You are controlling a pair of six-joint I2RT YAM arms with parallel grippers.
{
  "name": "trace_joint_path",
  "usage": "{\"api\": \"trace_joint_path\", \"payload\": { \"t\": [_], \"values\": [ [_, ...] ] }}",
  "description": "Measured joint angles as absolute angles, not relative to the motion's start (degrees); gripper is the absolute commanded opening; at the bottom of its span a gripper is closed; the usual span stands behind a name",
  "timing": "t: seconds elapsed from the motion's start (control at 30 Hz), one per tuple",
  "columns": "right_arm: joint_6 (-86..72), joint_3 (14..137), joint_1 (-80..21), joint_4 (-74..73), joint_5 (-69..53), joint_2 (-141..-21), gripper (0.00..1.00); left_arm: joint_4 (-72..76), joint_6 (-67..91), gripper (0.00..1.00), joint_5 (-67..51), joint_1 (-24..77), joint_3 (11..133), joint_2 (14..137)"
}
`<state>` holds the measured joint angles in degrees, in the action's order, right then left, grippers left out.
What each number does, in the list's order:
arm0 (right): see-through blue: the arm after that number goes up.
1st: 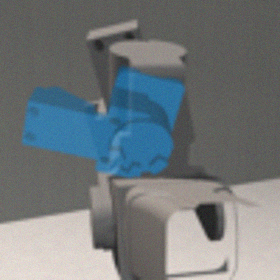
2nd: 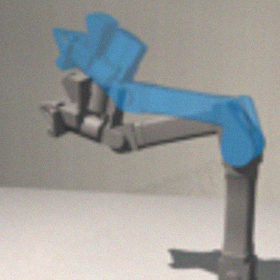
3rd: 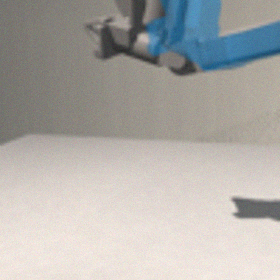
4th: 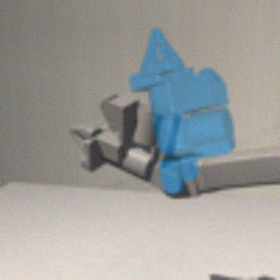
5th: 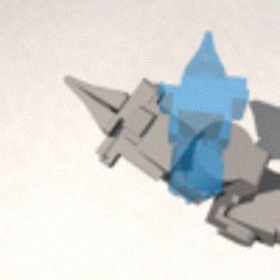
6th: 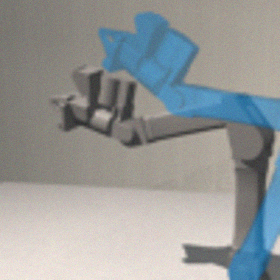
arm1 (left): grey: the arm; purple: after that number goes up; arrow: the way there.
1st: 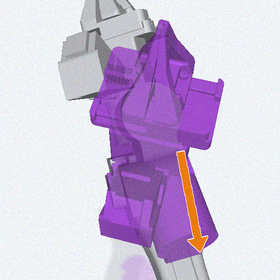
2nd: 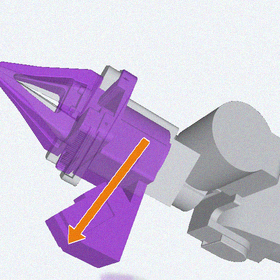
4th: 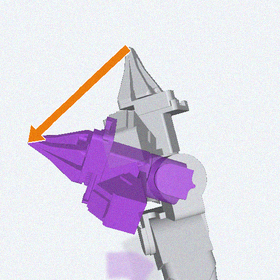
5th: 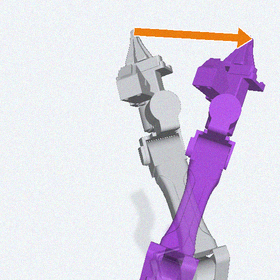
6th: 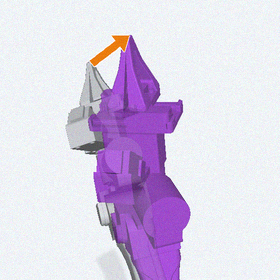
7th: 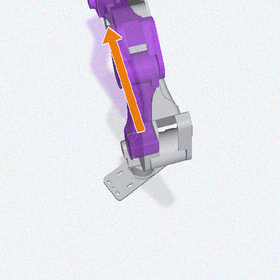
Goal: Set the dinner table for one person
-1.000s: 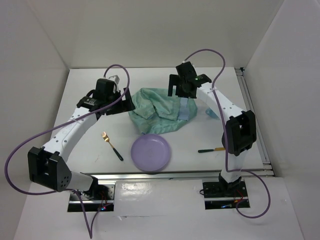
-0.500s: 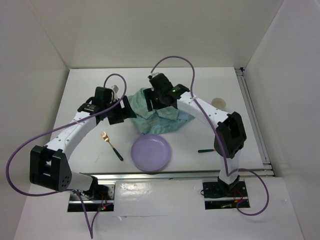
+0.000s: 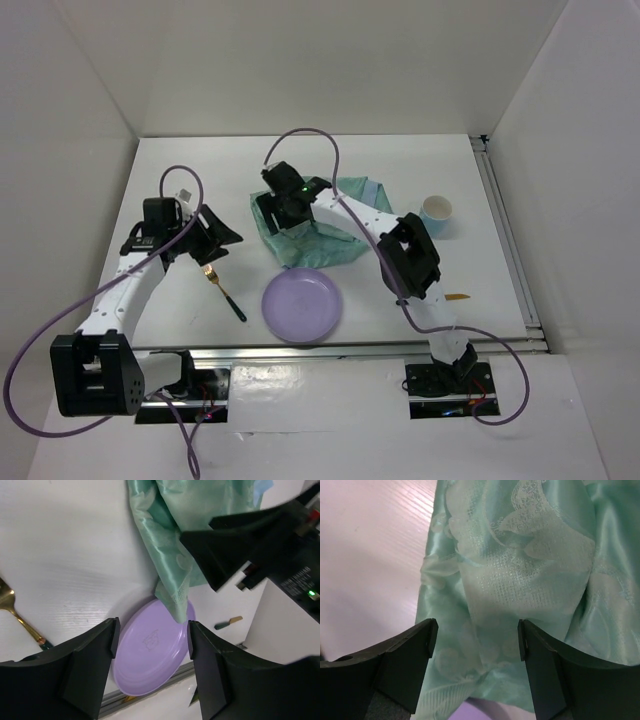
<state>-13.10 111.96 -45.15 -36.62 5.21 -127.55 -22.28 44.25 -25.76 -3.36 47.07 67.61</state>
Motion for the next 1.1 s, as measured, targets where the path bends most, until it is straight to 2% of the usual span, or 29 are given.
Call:
{"api": "trace_joint_path", "payload": {
  "t": [0.03,0.13,0.17,0.27,0.3,0.4,0.53,0.8,1.1],
  "values": [
    [-12.80,112.73,-45.43,-36.60,6.00,-128.55,0.74,-22.20,44.25,0.72,-26.46,-3.36,46.92,67.64],
    [-12.01,113.86,-45.89,-36.84,8.86,-131.07,0.58,-21.26,44.45,0.72,-28.73,-3.33,45.71,67.61],
    [-11.94,113.97,-46.00,-36.93,9.65,-131.72,0.48,-20.99,44.91,0.72,-29.47,-3.29,45.12,67.61],
    [-11.46,113.99,-45.95,-37.58,11.51,-132.99,0.30,-20.16,45.45,0.72,-30.61,-2.33,43.51,67.72],
    [-11.31,113.99,-45.80,-37.87,12.05,-133.08,0.18,-19.81,45.50,0.72,-30.87,-1.58,43.13,67.79],
    [-11.18,113.99,-45.43,-38.09,13.08,-132.99,0.00,-18.68,45.80,0.75,-31.62,1.26,42.81,68.55],
    [-11.46,113.97,-44.31,-38.11,12.10,-132.77,0.00,-15.77,46.89,0.78,-31.73,6.04,42.81,71.37],
    [-11.90,112.90,-40.58,-37.85,5.98,-129.40,0.00,-9.43,46.41,0.78,-31.24,11.38,42.89,80.20],
    [-12.67,112.79,-37.91,-37.08,0.12,-125.97,0.00,-7.40,44.97,0.71,-29.41,12.75,49.60,88.97]
  ]
}}
